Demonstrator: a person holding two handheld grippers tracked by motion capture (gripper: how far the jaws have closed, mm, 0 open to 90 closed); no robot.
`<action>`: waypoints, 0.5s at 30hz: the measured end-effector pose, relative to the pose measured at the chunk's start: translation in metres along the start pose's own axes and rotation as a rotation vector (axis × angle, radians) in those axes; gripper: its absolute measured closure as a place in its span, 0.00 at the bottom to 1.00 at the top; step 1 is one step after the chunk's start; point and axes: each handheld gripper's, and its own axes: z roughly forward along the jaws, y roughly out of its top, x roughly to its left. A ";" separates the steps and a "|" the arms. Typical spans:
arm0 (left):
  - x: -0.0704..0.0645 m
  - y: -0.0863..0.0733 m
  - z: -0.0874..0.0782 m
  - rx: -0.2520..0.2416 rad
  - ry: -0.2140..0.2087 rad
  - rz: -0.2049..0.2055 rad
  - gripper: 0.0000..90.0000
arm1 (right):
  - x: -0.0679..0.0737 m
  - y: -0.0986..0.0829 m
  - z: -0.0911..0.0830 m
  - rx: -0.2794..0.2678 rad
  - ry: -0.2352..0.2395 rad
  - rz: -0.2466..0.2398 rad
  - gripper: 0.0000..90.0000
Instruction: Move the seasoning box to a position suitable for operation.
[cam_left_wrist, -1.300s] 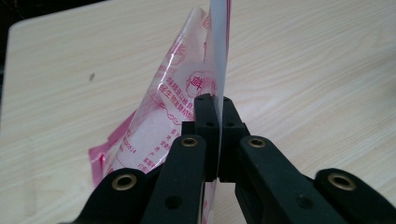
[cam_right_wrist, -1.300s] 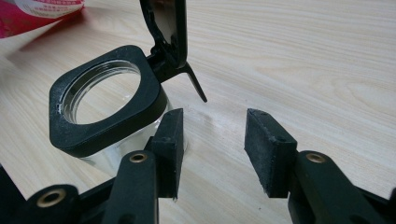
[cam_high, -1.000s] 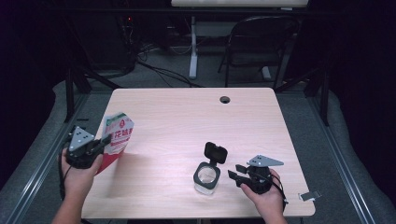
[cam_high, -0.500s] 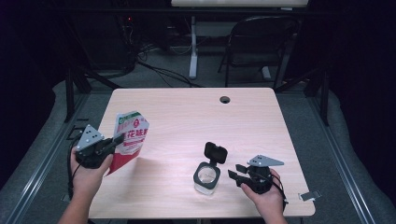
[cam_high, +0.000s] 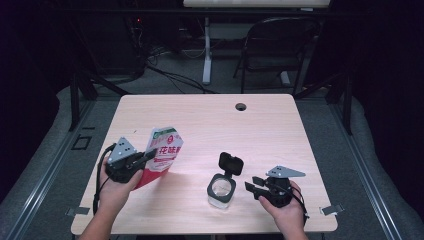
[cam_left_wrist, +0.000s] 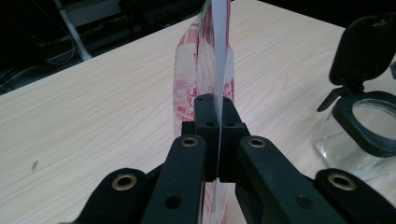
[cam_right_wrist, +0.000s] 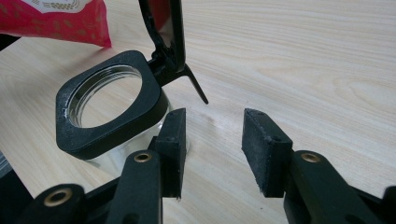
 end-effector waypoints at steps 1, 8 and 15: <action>-0.002 0.001 0.001 0.002 -0.006 0.009 1.00 | 0.000 0.000 0.000 -0.001 0.000 0.002 0.67; -0.024 0.011 0.016 -0.004 -0.067 0.036 1.00 | -0.001 0.000 -0.002 0.004 -0.007 0.008 0.69; -0.043 0.015 0.029 -0.011 -0.124 0.058 1.00 | -0.001 0.001 -0.002 -0.009 -0.006 0.012 0.69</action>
